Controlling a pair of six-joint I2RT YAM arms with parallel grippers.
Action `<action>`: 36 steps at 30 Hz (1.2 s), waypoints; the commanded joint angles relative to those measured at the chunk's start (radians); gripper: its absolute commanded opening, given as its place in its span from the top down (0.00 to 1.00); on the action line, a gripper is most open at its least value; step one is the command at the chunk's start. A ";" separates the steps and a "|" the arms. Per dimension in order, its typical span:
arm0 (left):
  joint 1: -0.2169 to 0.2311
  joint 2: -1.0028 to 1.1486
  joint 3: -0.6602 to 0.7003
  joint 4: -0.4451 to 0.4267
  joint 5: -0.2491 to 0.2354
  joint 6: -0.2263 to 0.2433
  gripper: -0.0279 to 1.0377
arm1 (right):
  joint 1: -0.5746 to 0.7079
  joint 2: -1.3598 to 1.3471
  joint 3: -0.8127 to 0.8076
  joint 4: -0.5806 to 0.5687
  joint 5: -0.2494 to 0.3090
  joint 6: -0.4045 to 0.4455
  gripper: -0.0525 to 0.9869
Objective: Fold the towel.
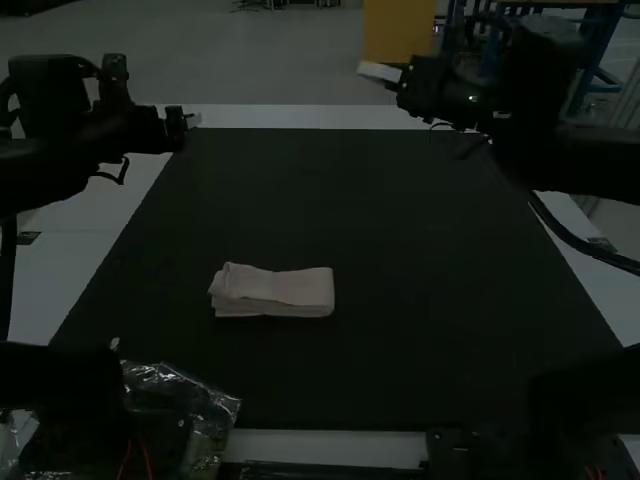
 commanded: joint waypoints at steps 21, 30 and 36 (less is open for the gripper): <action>-0.089 -0.976 -0.274 0.096 -0.253 -0.138 0.07 | -0.503 -1.184 -0.271 -0.103 0.180 -0.066 0.07; -0.080 -1.026 -0.404 0.116 -0.309 0.135 0.07 | -0.525 -1.179 -0.397 -0.034 0.574 -0.414 0.07; -0.072 -1.026 -0.633 0.400 -0.428 0.166 0.07 | -0.525 -1.179 -0.696 0.053 0.631 -0.546 0.07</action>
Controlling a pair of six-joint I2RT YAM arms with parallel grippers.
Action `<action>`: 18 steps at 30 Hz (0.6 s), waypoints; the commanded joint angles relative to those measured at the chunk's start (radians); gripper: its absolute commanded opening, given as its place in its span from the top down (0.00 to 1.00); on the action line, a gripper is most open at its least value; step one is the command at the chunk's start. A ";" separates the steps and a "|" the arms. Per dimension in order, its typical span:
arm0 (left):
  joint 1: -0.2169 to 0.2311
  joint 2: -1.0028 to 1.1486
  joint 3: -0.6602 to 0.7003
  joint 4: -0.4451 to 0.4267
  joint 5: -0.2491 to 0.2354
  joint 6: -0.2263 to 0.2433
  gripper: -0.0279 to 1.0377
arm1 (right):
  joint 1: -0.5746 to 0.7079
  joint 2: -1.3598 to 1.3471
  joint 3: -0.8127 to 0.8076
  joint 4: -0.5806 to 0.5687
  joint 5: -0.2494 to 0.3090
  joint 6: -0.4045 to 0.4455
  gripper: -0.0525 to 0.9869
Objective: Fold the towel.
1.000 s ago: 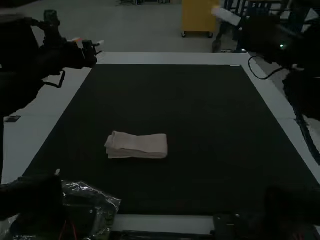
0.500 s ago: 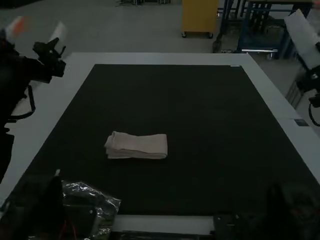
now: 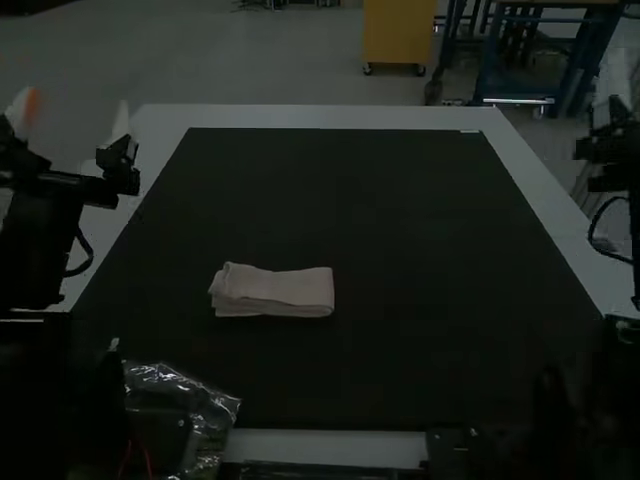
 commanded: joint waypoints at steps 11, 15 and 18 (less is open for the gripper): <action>0.020 -0.001 -0.170 -0.311 -0.165 -0.032 0.07 | -0.022 -0.008 -0.245 -0.446 0.093 -0.193 0.07; 0.032 -0.001 -0.170 -0.417 -0.163 -0.081 0.07 | -0.024 -0.008 -0.245 -0.579 0.091 -0.215 0.07; 0.046 -0.001 -0.170 -0.455 -0.162 -0.080 0.07 | -0.024 -0.008 -0.245 -0.714 0.091 -0.308 0.07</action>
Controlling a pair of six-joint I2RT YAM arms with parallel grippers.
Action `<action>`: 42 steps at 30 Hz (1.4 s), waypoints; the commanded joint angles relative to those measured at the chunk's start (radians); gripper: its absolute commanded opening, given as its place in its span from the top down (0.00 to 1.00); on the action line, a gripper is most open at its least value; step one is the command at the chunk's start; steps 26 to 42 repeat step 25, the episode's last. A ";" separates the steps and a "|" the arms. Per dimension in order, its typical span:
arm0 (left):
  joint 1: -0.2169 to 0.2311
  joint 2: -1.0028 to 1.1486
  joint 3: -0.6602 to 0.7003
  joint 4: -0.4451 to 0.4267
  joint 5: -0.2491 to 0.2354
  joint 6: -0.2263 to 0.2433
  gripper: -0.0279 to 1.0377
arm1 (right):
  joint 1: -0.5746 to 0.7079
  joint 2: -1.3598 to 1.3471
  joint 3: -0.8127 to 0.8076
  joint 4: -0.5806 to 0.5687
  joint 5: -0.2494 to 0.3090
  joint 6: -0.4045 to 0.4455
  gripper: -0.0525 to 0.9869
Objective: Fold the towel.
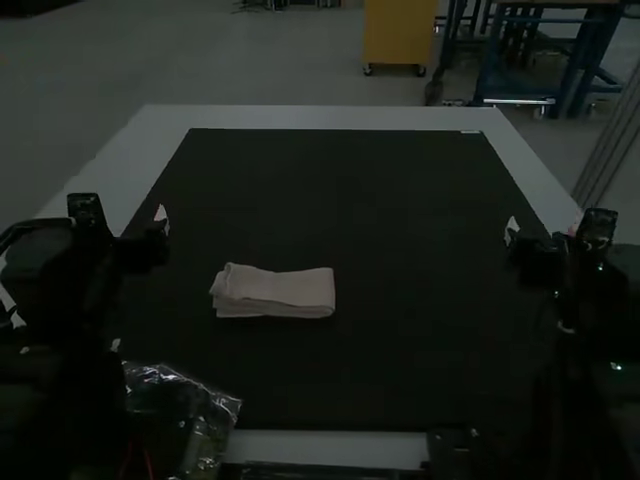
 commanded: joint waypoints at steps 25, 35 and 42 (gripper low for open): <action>0.027 -0.006 -0.005 -0.032 -0.017 -0.026 0.07 | -0.013 -0.010 -0.006 -0.060 0.014 -0.119 0.07; 0.027 -0.006 -0.005 -0.032 -0.017 -0.026 0.07 | -0.013 -0.010 -0.006 -0.060 0.014 -0.119 0.07; 0.027 -0.006 -0.005 -0.032 -0.017 -0.026 0.07 | -0.013 -0.010 -0.006 -0.060 0.014 -0.119 0.07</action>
